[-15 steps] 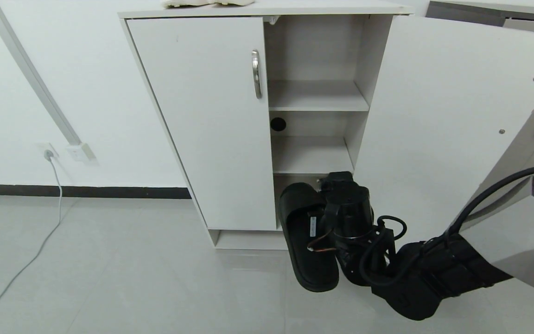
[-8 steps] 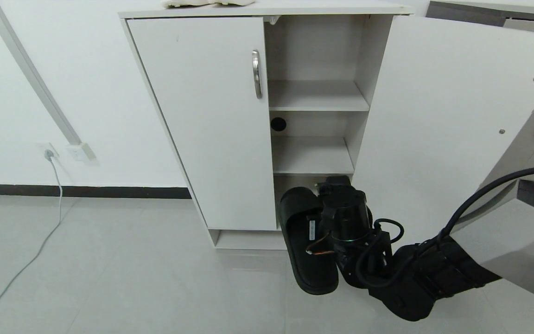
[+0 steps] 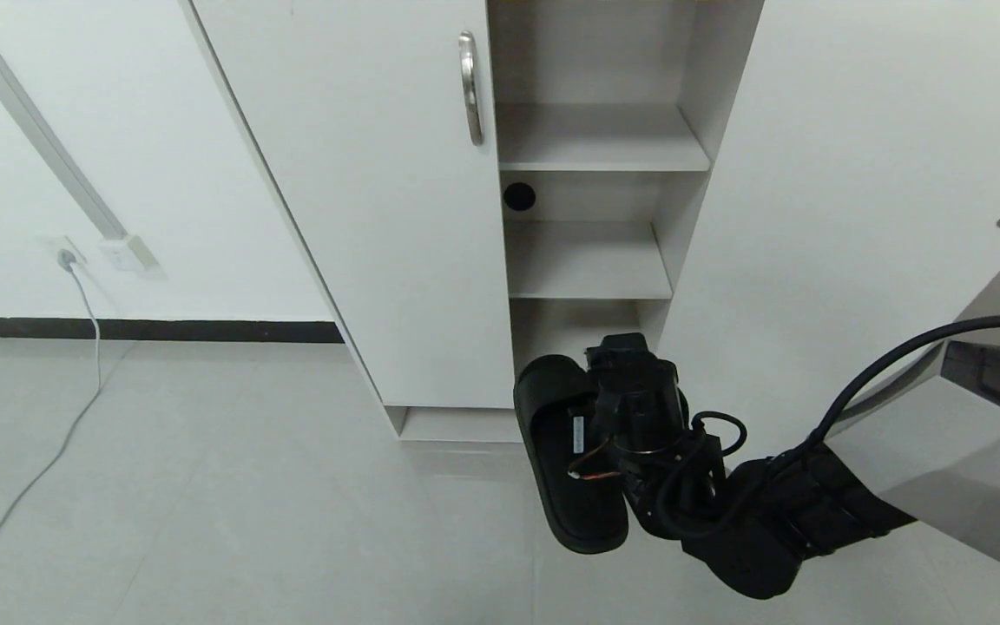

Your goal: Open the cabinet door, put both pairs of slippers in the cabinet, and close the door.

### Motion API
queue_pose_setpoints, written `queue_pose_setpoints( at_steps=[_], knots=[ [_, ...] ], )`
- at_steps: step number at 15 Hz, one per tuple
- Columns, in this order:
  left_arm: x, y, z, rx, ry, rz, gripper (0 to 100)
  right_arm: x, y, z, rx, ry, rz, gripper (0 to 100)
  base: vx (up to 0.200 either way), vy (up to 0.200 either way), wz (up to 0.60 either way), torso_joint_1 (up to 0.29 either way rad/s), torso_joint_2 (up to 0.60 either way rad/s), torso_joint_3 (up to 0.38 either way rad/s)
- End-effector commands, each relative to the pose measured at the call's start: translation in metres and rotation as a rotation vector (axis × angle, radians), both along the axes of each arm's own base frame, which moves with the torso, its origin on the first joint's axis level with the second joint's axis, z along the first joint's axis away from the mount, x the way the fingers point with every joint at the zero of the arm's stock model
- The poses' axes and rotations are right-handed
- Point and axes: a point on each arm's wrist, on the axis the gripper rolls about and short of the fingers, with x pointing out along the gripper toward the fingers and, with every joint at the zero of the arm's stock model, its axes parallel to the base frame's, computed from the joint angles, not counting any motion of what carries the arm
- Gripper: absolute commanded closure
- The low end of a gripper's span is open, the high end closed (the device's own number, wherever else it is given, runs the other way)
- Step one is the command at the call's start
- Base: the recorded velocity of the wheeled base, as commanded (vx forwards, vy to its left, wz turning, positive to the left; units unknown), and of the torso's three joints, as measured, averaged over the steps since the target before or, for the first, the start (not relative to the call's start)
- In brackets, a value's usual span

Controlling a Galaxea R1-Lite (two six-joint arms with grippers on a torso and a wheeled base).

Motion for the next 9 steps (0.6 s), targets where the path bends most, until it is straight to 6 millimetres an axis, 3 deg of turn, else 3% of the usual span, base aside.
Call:
queue_pose_setpoints(
  at_steps=[1,5,9],
  knots=[
    [0.0,0.0,0.0,0.0,0.002,0.001,100,0.0,0.0,-0.001,-0.002,0.002,-0.002,100,0.0,0.0,0.0,0.002,0.0,-0.198],
    [0.0,0.0,0.0,0.0,0.002,0.001,100,-0.006,0.002,0.007,0.013,-0.019,0.002,100,0.0,0.0,0.0,0.001,0.0,-0.2],
    [0.0,0.0,0.0,0.001,0.001,0.001,100,-0.007,-0.001,0.021,-0.008,-0.151,-0.032,100,0.0,0.0,0.0,0.012,0.0,-0.195]
  ],
)
